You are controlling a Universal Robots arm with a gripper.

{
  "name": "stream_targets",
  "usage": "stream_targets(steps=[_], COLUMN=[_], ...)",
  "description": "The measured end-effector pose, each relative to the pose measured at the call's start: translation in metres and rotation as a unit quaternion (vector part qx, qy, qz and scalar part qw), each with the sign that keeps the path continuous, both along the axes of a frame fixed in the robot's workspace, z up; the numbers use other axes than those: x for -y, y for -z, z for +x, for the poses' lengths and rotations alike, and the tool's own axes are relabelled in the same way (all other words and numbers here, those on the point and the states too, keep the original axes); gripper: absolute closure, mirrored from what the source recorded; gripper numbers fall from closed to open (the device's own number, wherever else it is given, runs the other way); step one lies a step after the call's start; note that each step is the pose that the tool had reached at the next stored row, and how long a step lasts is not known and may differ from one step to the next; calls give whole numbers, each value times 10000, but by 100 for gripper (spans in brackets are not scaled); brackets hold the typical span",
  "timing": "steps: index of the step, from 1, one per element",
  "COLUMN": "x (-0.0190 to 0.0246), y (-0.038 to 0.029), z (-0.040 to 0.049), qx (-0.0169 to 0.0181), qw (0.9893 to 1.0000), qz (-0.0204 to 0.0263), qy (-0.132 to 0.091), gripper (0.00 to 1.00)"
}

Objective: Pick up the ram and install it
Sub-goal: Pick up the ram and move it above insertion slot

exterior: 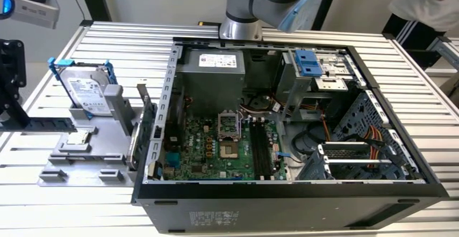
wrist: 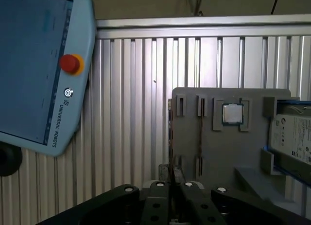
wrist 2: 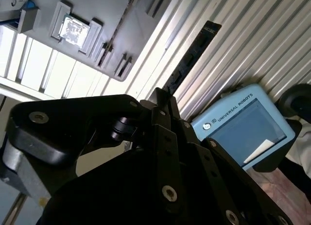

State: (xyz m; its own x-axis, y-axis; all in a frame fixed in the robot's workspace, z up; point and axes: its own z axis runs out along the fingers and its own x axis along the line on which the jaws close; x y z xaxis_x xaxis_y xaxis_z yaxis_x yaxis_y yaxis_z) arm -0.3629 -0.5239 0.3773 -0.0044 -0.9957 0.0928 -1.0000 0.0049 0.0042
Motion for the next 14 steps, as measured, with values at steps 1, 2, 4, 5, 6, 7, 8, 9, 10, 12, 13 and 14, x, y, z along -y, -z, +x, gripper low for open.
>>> stream_targets(steps=[1,2,4,5,6,7,8,9,10,12,13,14], x=[-1,-2,-5,-7,-9,-11,-12,-13,-13,-14,-14,-15], y=[-31,-47,-76,-89,-103,-119,-134,-148,-160,-190,-204,-216], z=[0,0,0,0,0,0,0,0,0,0,0,0], qx=[0,-1,-1,-1,-1,0,0,0,0,0,0,-1], qw=[10000,10000,10000,10000,10000,10000,10000,10000,10000,10000,10000,10000], qz=[-7,-11,-18,-21,-23,-26,-29,-32,-36,-44,-49,-54], qy=[0,0,0,0,0,0,0,0,0,1,1,1], gripper=[100,100,100,100,100,100,100,100,100,100,100,100])
